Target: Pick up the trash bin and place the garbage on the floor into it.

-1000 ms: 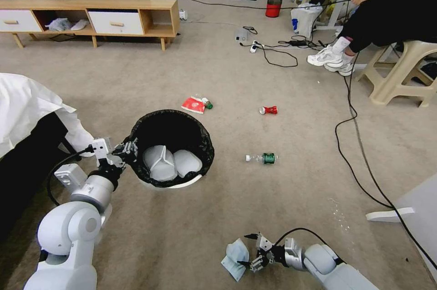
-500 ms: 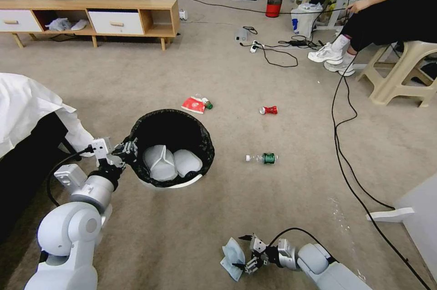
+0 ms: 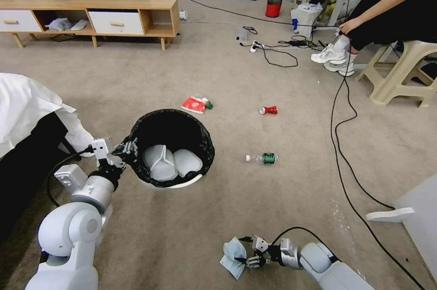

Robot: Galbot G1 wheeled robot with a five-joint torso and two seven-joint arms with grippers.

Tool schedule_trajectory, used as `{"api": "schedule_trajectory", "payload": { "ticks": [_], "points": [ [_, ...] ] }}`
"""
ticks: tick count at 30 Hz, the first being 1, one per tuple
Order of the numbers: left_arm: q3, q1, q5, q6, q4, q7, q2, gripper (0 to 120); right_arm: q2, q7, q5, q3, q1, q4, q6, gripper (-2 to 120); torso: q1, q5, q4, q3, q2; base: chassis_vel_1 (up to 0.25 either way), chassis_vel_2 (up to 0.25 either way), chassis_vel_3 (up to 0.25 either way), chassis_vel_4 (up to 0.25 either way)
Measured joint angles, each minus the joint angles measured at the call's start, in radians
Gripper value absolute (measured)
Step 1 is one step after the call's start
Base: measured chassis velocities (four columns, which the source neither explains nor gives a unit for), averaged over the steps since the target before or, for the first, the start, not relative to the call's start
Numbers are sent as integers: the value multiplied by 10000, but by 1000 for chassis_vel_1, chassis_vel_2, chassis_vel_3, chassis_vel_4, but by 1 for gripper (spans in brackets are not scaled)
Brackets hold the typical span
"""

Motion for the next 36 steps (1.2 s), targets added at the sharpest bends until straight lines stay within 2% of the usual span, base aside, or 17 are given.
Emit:
{"api": "schedule_trajectory", "payload": {
  "ticks": [2, 6, 8, 9, 11, 12, 14, 27, 34, 36],
  "points": [
    [1, -15, 2, 0, 3, 1, -4, 7, -6, -26, 1, 2, 42, -17, 12, 39, 0, 0, 0, 0, 0, 0, 0, 0, 0],
    [1, -26, 4, 0, 10, 2, -4, 7, -11, -70, 4, 18, 57, -21, 23, 31, 0, 0, 0, 0, 0, 0, 0, 0, 0],
    [6, -49, 5, 0, 23, 2, -3, 7, -17, -108, 13, 42, 61, -21, 33, 17, 0, 0, 0, 0, 1, 0, 0, 0, 0],
    [6, -49, 5, 0, 23, 2, -3, 7, -17, -108, 13, 42, 61, -21, 33, 17, 0, 0, 0, 0, 1, 0, 0, 0, 0],
    [12, -63, 5, 0, 49, 3, -5, 7, -13, -122, 18, 78, 61, -21, 45, 7, 0, 0, 0, 0, 0, 0, 0, 0, 0],
    [12, -63, 5, 0, 49, 3, -5, 7, -13, -122, 18, 78, 61, -21, 45, 7, 0, 0, 0, 0, 0, 0, 0, 0, 0],
    [13, -62, 4, -3, 67, 8, -3, 7, -4, -154, 16, 120, 61, -22, 65, 0, 0, 0, 0, 0, 0, 0, 0, 0, 0],
    [-37, -66, -82, -13, 102, 3, 188, 7, -194, -111, 85, 1158, -98, 675, 367, 0, 0, 1, 0, 0, 0, 0, 0, 0, 0],
    [-38, -59, -182, 36, 29, -26, 313, 7, -633, -83, 153, 2134, -520, 1598, 398, 0, 0, 1, 0, 0, 0, 0, 0, 0, 0],
    [-41, -41, -274, 68, -19, -72, 395, 7, -928, -52, 223, 2827, -871, 2156, 465, 0, 0, 1, 0, -1, 0, 0, 0, 0, 0]
  ]
}}
